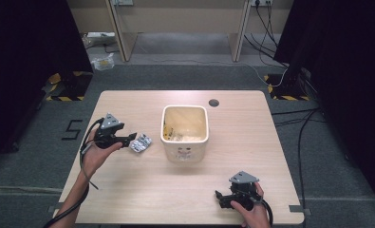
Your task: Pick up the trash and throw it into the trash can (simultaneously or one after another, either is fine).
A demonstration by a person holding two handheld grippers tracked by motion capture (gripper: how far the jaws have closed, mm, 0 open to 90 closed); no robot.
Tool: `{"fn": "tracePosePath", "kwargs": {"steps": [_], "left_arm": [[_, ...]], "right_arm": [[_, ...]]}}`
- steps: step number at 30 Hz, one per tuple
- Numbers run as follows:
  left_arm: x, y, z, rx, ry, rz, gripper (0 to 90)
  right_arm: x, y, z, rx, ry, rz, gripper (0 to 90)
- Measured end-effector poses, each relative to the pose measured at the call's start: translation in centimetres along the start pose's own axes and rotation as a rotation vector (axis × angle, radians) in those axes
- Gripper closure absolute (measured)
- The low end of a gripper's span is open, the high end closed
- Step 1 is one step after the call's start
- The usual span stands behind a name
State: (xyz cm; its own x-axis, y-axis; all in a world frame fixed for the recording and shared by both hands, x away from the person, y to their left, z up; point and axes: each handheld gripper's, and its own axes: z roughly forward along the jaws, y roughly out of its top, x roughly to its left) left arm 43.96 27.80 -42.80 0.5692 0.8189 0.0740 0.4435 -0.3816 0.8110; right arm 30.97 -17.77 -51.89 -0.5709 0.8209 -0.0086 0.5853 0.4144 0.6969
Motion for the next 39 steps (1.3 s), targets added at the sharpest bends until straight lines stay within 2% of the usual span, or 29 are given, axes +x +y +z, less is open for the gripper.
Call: {"fn": "tracePosePath", "kwargs": {"steps": [3, 8, 13, 22, 29, 33, 36, 39], "left_arm": [[0.3, 0.0, 0.3, 0.006, 0.009, -0.005, 34.0], [0.5, -0.1, 0.9, 0.018, 0.024, 0.008, 40.7], [0.8, -0.2, 1.6, 0.039, 0.045, 0.024, 51.4], [1.0, -0.5, 2.3, 0.058, 0.047, 0.039, 62.9], [0.9, -0.5, 3.3, 0.099, 0.046, 0.07, 70.4], [0.8, -0.6, 3.6, 0.103, 0.054, 0.076, 78.7], [0.8, -0.6, 3.6, 0.108, 0.064, 0.091, 80.6], [0.8, -0.5, 3.3, 0.094, 0.067, 0.084, 81.4]], "right_arm": [[0.0, 0.0, 0.0, 0.0, 0.0, -0.001, 0.4], [0.0, 0.0, 0.0, 0.0, 0.001, -0.001, 0.4], [0.0, 0.0, 0.0, 0.0, 0.001, -0.001, 0.4], [0.0, 0.0, 0.0, 0.003, 0.002, -0.003, 0.3], [0.0, 0.0, 0.0, 0.003, 0.002, -0.003, 0.4], [0.0, 0.0, 0.0, 0.003, 0.002, -0.001, 0.4], [0.0, 0.0, 0.0, 0.003, 0.002, -0.003, 0.4], [0.0, 0.0, 0.0, 0.004, 0.003, -0.001, 0.4]]}}
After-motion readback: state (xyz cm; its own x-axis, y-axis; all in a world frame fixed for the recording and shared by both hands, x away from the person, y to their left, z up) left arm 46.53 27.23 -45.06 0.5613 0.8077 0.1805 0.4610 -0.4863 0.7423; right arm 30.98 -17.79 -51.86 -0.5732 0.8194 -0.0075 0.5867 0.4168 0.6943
